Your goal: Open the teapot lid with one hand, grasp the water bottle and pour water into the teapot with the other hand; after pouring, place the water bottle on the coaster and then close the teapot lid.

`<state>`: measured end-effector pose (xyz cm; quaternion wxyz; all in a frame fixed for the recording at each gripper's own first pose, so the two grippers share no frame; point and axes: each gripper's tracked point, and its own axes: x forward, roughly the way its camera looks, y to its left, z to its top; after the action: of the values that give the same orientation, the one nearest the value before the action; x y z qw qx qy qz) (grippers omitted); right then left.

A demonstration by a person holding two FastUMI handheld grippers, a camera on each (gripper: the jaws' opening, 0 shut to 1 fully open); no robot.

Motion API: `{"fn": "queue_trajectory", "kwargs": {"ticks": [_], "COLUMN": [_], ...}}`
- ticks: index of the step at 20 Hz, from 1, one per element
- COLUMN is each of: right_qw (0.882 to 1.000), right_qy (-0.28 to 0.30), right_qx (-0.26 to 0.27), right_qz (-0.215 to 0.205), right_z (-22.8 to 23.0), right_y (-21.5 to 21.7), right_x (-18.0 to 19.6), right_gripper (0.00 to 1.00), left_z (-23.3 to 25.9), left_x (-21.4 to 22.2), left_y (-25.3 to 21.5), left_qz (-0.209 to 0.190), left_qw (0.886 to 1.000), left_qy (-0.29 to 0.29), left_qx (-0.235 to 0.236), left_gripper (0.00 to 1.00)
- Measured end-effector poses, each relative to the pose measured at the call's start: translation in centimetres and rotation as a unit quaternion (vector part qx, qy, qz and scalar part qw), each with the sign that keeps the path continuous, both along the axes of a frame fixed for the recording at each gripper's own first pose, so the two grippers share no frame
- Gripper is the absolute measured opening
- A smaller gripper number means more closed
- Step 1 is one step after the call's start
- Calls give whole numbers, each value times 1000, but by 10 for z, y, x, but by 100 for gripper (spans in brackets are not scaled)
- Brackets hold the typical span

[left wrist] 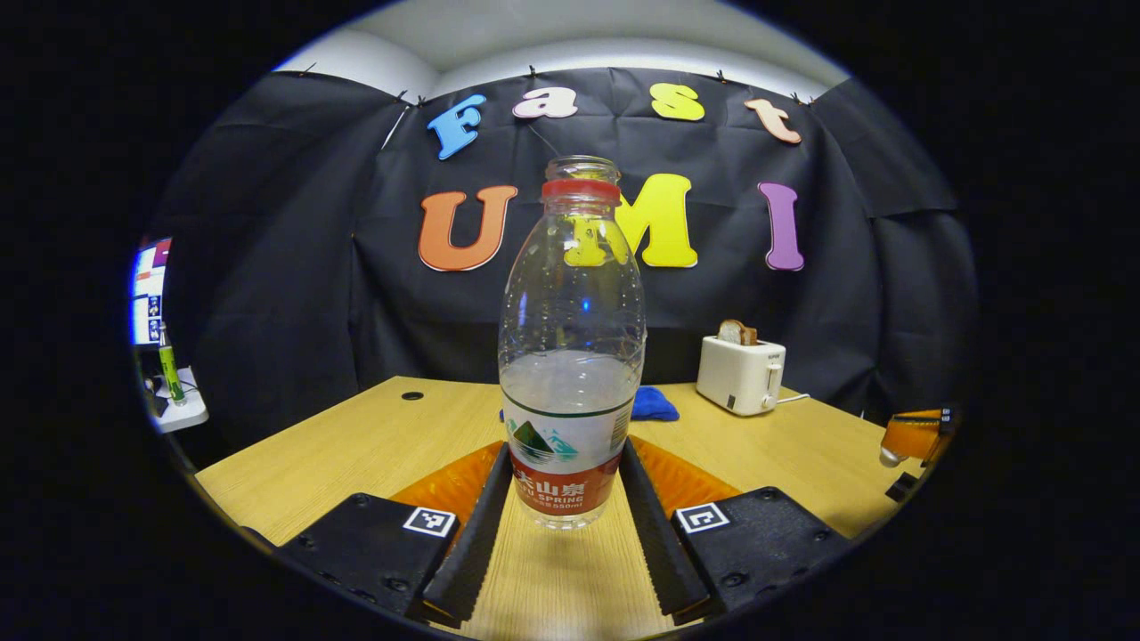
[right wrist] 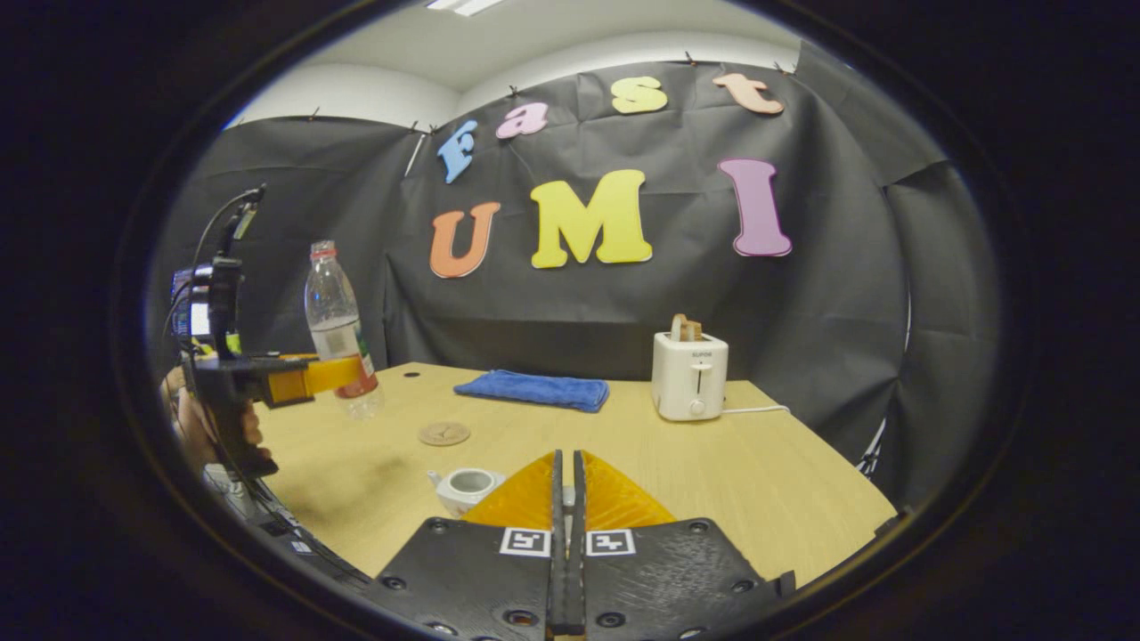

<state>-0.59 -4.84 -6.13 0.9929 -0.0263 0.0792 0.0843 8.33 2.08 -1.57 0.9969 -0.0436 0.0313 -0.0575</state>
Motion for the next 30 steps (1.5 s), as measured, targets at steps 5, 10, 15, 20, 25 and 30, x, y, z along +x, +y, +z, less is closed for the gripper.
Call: {"fn": "queue_trajectory", "kwargs": {"ticks": [5,10,15,20,25,30], "right_qw": [1000,999,999,999,999,999], "right_qy": [6,10,16,23,28,30], "right_qx": [0,-13,-18,-19,-20,-20], "right_qz": [-12,-28,-39,-42,-39,-37], "right_z": [-6,-14,-21,-27,-32,-33], "right_y": [-12,-26,-35,-37,-33,-31], "right_x": [5,9,15,19,22,24], "right_gripper": [0,0,0,0,0,0], "left_z": [-15,-52,-81,-99,-115,-115], "left_x": [53,93,114,123,122,122], "left_y": [5,-1,-7,-7,-8,-10], "left_qz": [-9,-18,-21,-19,-23,-24], "left_qw": [1000,998,996,995,992,992], "left_qy": [12,55,80,100,128,127], "left_qx": [-11,-6,-11,-3,2,4], "left_gripper": [75,76,78,78,80,81]}}
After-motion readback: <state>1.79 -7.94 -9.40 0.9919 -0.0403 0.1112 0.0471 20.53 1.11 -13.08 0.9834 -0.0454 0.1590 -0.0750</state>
